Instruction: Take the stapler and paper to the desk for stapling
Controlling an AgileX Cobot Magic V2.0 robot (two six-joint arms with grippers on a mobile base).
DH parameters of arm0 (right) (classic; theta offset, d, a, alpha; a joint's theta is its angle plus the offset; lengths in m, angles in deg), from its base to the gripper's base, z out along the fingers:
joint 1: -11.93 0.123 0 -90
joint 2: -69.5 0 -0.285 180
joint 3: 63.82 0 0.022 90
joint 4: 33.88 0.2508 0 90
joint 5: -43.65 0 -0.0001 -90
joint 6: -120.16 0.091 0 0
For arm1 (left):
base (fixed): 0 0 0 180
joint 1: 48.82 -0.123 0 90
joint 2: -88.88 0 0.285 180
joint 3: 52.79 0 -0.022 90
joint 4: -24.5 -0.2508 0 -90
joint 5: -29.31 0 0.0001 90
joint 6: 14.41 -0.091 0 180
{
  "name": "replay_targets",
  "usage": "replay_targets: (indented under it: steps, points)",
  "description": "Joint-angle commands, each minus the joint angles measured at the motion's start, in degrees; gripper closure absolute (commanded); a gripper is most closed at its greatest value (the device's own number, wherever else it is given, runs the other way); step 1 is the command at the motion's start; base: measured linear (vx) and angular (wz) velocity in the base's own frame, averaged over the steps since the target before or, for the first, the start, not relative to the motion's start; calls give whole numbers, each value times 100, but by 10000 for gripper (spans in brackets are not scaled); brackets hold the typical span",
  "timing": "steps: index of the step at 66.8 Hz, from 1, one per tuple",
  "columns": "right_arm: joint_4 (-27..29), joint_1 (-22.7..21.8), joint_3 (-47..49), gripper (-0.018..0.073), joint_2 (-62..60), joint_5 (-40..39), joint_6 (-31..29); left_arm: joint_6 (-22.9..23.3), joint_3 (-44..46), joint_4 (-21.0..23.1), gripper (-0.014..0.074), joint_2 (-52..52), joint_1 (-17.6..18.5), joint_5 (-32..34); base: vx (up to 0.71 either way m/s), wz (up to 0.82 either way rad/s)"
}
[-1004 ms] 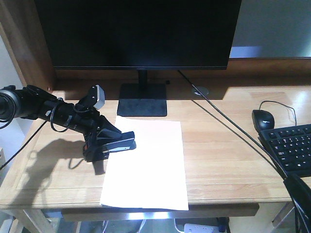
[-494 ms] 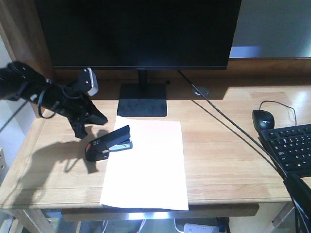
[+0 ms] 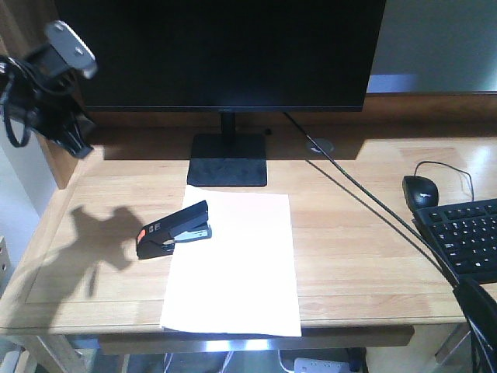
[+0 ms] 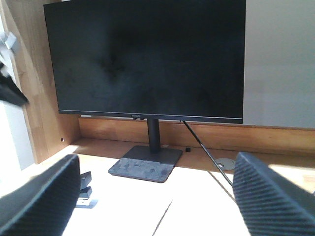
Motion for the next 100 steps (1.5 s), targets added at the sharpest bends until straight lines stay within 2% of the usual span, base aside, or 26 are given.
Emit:
replay_targets:
  steps: [1, 4, 10, 21, 31, 38, 54, 62, 69, 84, 100]
  points:
    - [-56, -9, 151, -29, 61, 56, -36, 1503, 116, -674, 603, -576, 15, 559, 0, 0]
    - [-56, -9, 151, -29, 61, 56, -36, 2092, 116, -938, 603, -729, 15, 631, 0, 0]
    - [-56, -9, 151, -29, 61, 56, -36, 2921, 116, -1308, 603, -963, 15, 667, 0, 0]
    - [-56, -9, 151, -29, 61, 56, -36, 3783, 116, -1345, 603, -1258, 15, 577, 0, 0]
    - [-56, -9, 151, -29, 61, 56, -36, 3848, 116, -1558, 603, -1463, 15, 306, 0, 0]
    - [-56, -9, 151, -29, 61, 56, -36, 4064, 110, -1558, 603, -1690, 15, 300, 0, 0]
    - [-56, -9, 151, -29, 61, 56, -36, 4761, 106, -1558, 603, -2418, 15, 490, 0, 0]
    - [-56, -9, 151, -29, 61, 56, -36, 4797, -23, -1578, 603, -2936, 15, 615, 0, 0]
    - [-56, -9, 151, -29, 61, 56, -36, 4906, -630, -1710, 603, -3591, 15, 974, 0, 0]
    - [-56, -9, 151, -29, 61, 56, -36, 4959, -2668, -1704, 603, -5224, 15, 1915, 0, 0]
    - [-56, -9, 151, -29, 61, 56, -36, 4959, -4333, -1698, 603, -6873, 15, 1980, 0, 0]
